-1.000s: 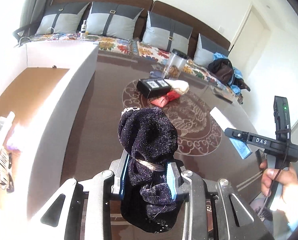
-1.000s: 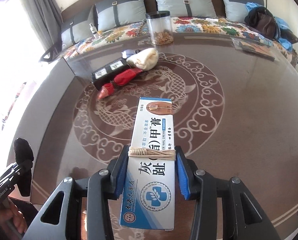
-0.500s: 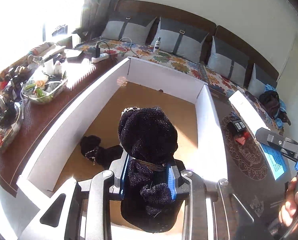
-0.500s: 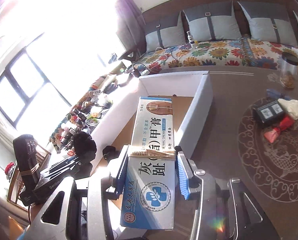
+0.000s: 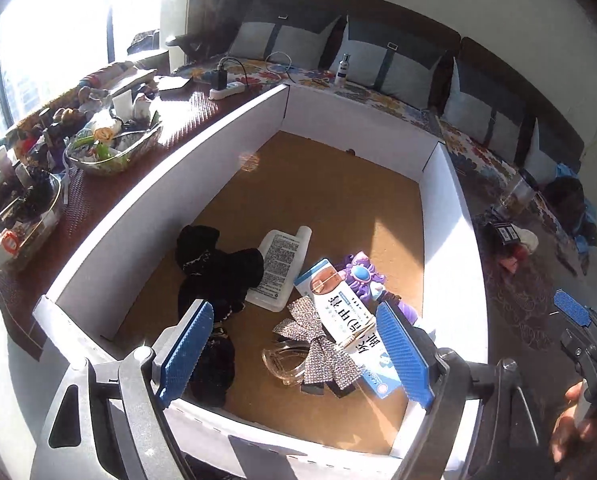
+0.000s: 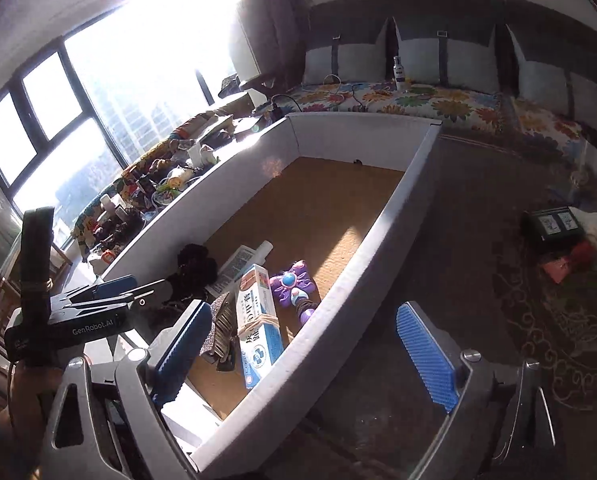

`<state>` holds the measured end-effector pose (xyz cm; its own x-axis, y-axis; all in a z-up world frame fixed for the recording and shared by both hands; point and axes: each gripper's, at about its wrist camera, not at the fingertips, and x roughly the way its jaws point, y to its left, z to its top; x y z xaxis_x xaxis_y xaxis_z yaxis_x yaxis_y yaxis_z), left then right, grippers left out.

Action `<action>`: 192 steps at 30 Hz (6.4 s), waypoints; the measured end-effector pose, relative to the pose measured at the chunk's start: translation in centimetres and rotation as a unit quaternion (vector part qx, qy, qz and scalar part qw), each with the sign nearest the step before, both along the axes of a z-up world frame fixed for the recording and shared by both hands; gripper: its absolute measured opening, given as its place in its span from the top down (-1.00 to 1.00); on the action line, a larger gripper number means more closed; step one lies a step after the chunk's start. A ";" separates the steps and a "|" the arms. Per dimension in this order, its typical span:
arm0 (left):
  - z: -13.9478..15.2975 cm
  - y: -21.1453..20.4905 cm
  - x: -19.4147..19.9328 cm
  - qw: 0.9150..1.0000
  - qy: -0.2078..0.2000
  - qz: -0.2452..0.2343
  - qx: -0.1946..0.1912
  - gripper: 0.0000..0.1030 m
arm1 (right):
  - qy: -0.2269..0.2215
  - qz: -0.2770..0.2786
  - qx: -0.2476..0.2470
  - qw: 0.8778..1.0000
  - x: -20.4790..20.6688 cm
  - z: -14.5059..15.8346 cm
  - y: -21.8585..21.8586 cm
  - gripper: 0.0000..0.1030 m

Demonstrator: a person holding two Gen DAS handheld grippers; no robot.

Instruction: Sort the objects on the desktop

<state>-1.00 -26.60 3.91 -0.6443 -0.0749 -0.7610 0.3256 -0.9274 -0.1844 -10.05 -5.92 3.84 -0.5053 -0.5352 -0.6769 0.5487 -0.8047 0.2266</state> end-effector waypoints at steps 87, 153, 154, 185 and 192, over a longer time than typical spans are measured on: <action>-11.8 33.7 -14.7 0.971 -0.046 -0.219 -0.085 -1.00 | -0.052 -0.302 0.142 0.941 -2.1 -12.1 32.3 -1.00; -11.7 27.5 -15.8 0.982 -0.053 -0.160 -0.087 -0.91 | -0.052 -0.302 0.142 0.941 -2.1 -12.1 32.4 -1.00; -11.7 27.5 -15.8 0.982 -0.055 -0.159 -0.087 -0.98 | -0.052 -0.302 0.142 0.941 -2.1 -12.1 32.4 -1.00; -11.8 27.3 -15.7 0.982 -0.056 -0.156 -0.085 -1.00 | -0.052 -0.302 0.142 0.941 -2.1 -12.2 32.4 -1.00; -11.8 27.3 -15.7 0.982 -0.056 -0.156 -0.085 -1.00 | -0.052 -0.302 0.142 0.941 -2.1 -12.2 32.4 -1.00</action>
